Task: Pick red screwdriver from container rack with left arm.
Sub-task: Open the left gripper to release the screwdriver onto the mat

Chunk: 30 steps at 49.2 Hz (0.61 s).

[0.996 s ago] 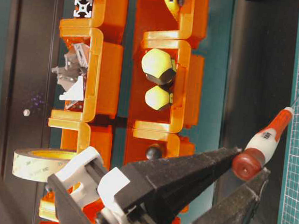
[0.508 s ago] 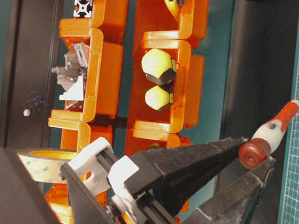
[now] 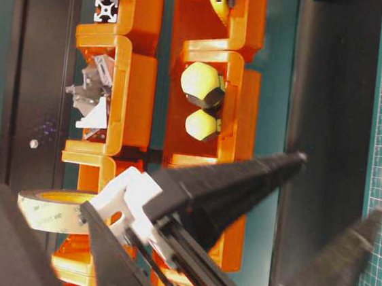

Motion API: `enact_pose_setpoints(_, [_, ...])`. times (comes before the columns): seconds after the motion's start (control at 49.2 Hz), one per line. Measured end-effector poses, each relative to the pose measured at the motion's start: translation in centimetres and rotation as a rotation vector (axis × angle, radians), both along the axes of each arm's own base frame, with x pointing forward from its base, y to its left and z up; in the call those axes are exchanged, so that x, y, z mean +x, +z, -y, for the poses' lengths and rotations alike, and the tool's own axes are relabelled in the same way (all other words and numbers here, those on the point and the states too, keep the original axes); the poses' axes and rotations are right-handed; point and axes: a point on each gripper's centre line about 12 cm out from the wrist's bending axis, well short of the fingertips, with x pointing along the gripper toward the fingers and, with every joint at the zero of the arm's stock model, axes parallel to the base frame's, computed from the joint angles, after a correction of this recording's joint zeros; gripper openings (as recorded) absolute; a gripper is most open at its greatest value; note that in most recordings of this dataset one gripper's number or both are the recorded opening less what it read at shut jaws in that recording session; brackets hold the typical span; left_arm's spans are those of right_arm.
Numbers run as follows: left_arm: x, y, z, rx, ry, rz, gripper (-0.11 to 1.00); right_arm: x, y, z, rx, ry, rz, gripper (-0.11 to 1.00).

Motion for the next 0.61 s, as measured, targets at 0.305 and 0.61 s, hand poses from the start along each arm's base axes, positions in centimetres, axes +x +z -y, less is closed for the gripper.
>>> enact_pose_setpoints(0.305, [-0.3,-0.5,-0.1,-0.029,0.030,-0.005,0.86,0.0,0.0,0.0,-0.002,-0.003,-0.006,-0.01])
enact_pose_setpoints(0.61, [-1.3,0.1,-0.4,-0.158,0.149,0.036,0.86,0.0,0.0,0.0,0.000,-0.003,-0.006,-0.01])
